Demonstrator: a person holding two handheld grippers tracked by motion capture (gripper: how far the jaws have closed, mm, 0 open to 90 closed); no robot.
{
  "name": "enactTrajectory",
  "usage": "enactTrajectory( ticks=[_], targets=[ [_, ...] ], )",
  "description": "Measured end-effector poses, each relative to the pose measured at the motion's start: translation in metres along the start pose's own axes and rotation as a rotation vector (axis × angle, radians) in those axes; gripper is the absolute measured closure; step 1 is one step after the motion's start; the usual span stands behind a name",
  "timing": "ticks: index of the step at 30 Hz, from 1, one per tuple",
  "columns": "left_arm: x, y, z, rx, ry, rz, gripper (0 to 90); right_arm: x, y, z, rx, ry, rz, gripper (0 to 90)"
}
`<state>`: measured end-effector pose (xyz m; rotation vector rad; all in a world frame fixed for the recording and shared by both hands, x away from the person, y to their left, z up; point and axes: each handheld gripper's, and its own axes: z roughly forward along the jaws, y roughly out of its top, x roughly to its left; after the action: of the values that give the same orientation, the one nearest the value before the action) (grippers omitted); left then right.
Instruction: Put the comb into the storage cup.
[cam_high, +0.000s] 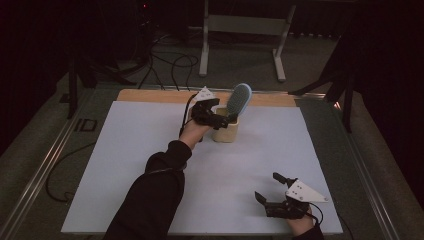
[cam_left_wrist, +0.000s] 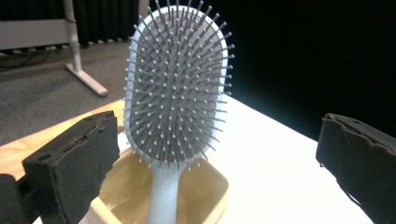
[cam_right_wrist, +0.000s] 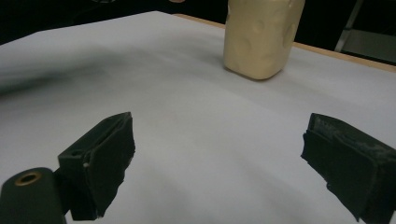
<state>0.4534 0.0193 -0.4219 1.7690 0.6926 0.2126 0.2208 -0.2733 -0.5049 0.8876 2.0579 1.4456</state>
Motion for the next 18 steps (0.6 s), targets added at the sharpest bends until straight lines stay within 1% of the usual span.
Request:
enactTrajectory(
  ticks=[1,2,4,7,13,15,16,18],
  targets=[
    [0.000,0.000,-0.002,0.007,-0.013,0.000,0.0,0.000,0.000,0.000,0.000,-0.001,-0.001,8.9],
    [0.001,0.000,-0.004,0.020,-0.020,0.008,0.0,0.000,0.000,0.000,0.002,-0.001,-0.003,8.9],
    [0.001,0.001,-0.007,0.030,-0.036,0.008,0.0,0.000,0.000,0.001,0.003,-0.001,-0.001,8.9],
    [0.002,0.002,-0.013,0.035,-0.047,0.010,0.0,0.001,0.000,0.001,0.006,0.000,-0.003,8.9],
    [0.003,0.004,-0.026,0.051,-0.060,0.019,0.0,0.001,0.000,0.001,0.009,-0.004,0.000,8.9],
    [0.004,0.004,-0.031,0.051,-0.058,0.029,0.0,0.001,0.000,0.001,0.005,-0.003,-0.003,8.9],
    [0.005,0.004,-0.033,0.049,-0.063,0.028,0.0,0.001,0.000,0.001,0.006,-0.004,-0.007,8.9],
    [0.006,0.003,-0.038,0.057,-0.060,0.034,0.0,0.001,0.000,0.002,0.009,-0.002,-0.009,8.9]
  ],
)
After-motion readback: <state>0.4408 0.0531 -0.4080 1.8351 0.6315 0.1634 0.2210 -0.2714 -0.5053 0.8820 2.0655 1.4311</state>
